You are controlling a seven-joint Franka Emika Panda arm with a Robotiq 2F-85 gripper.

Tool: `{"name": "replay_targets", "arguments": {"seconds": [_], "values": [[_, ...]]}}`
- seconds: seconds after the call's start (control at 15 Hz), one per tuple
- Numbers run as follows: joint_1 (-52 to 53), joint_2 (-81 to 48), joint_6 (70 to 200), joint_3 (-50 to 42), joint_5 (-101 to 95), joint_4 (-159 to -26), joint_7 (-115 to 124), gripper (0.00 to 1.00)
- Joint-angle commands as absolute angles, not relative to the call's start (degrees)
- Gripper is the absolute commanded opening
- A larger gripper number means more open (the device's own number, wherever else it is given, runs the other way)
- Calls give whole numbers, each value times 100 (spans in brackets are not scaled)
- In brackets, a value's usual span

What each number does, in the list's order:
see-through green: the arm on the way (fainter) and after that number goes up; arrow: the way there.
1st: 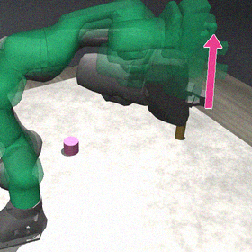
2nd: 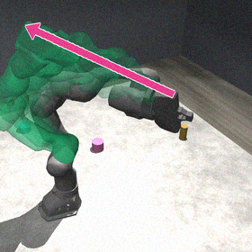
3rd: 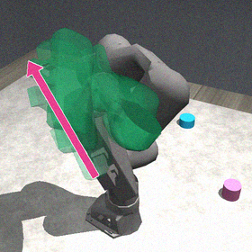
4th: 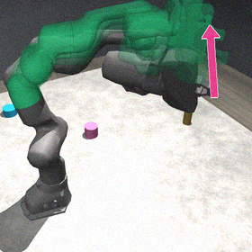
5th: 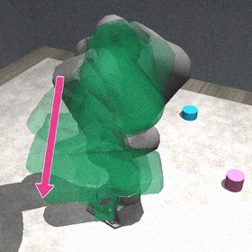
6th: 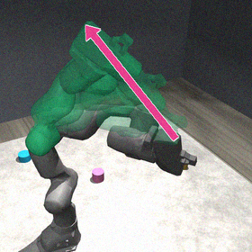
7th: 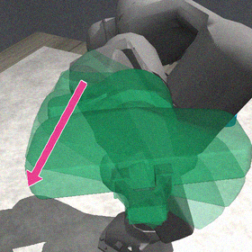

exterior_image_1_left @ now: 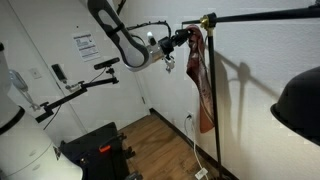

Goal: Pick the cloth and hang it on the rope on the lamp stand

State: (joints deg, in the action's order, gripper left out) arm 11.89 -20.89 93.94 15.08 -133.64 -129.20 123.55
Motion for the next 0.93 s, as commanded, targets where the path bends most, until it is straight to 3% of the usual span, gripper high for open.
{"name": "replay_targets", "arguments": {"seconds": [0.0,0.53,0.87], "values": [[1128,-2202,9588,1468,-13259,-12592,12001,1],[1188,-2351,8853,1457,-12897,-12319,12094,1],[1159,-2394,9085,1476,-12989,-12404,12184,4]]}}
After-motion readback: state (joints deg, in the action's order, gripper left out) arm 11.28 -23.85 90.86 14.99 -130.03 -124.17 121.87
